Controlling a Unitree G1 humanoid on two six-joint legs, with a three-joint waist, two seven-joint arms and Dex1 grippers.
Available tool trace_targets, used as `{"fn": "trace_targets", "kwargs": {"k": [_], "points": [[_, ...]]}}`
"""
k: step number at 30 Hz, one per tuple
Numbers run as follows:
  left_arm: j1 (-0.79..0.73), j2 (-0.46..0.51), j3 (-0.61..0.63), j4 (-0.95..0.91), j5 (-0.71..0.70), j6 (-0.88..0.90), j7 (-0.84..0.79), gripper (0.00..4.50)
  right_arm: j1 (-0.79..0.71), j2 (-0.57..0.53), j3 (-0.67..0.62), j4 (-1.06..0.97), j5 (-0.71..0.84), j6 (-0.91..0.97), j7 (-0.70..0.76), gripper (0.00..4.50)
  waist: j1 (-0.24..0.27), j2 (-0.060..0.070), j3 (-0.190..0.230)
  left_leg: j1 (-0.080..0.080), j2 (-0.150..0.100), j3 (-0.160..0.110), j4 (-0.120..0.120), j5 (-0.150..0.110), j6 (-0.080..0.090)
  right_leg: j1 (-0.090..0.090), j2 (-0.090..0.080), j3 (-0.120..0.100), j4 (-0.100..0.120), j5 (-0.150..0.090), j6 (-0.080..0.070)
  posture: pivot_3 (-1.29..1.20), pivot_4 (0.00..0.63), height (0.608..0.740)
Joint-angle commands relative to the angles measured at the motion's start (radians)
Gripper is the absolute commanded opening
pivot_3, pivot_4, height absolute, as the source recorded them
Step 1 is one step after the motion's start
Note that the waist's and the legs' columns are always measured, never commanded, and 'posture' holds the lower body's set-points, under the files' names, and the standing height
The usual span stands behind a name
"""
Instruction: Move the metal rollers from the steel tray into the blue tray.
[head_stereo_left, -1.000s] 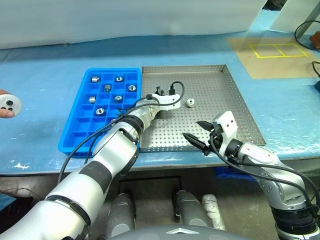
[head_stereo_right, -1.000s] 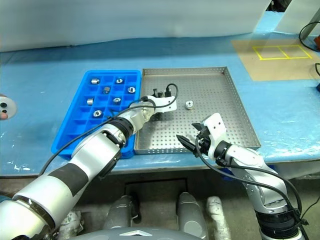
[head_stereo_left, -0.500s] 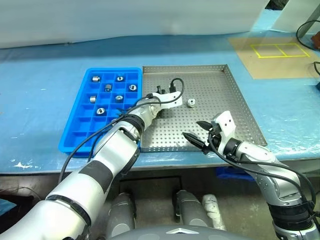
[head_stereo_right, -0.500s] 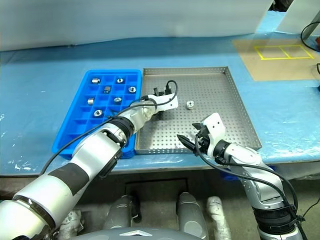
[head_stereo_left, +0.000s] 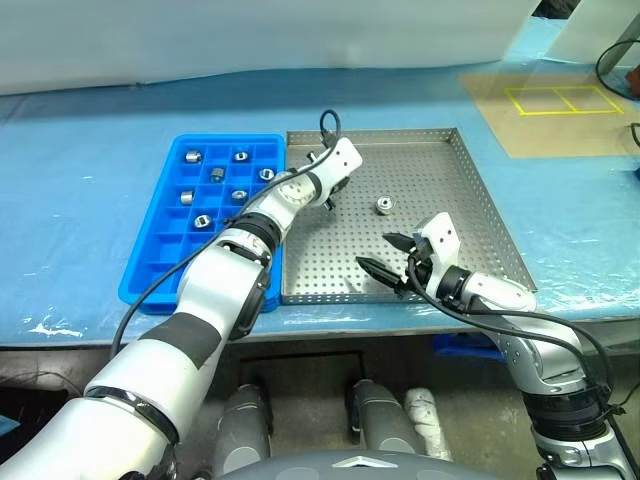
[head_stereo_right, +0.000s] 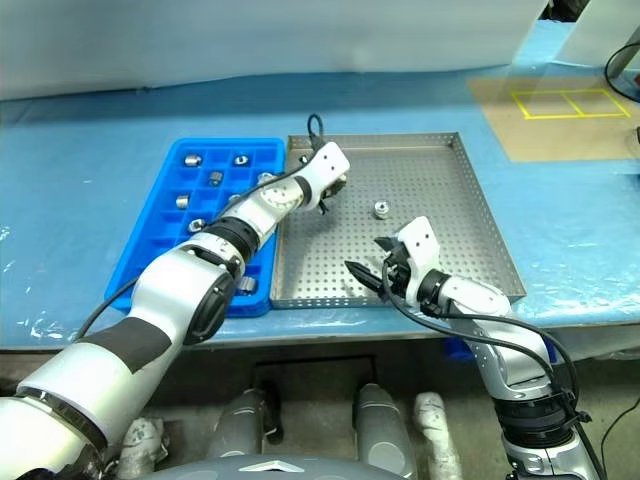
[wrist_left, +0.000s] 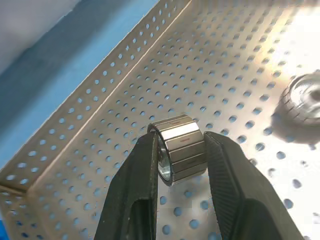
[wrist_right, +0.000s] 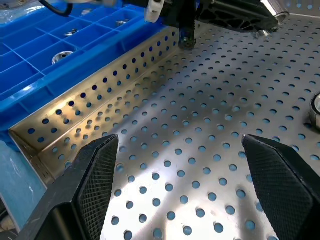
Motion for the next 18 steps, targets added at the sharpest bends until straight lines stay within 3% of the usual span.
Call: {"fn": "trace_targets", "kwargs": {"k": [1,11,18], "points": [[-0.036,0.09,0.083,-0.082,-0.134,0.022,-0.314,1.06,-0.037,-0.012,-0.023,-0.033,0.034,-0.01,0.032,4.09,0.006,0.0,0.0,0.0,0.0,0.0,0.0,0.0,0.0,0.0,0.0,0.0,0.0,0.0,0.0,-0.4,0.15,0.74],[0.031,0.393,0.102,-0.21,-0.271,0.416,-0.909,1.06,-0.098,0.004,0.032,0.009,0.023,-0.023,0.088,4.09,0.038,0.001,0.001,0.002,0.003,0.004,-0.003,0.001,-0.003,-0.005,0.001,0.003,0.006,0.0,0.0,-0.31,0.15,0.74],[0.277,0.571,0.081,-0.621,-0.343,0.631,-1.037,1.06,-0.148,0.034,0.077,0.064,0.015,-0.048,0.129,4.09,0.067,0.002,0.001,0.006,0.005,0.007,-0.004,0.003,-0.006,-0.005,0.002,0.004,0.011,-0.001,-0.001,-0.22,0.15,0.74]]}}
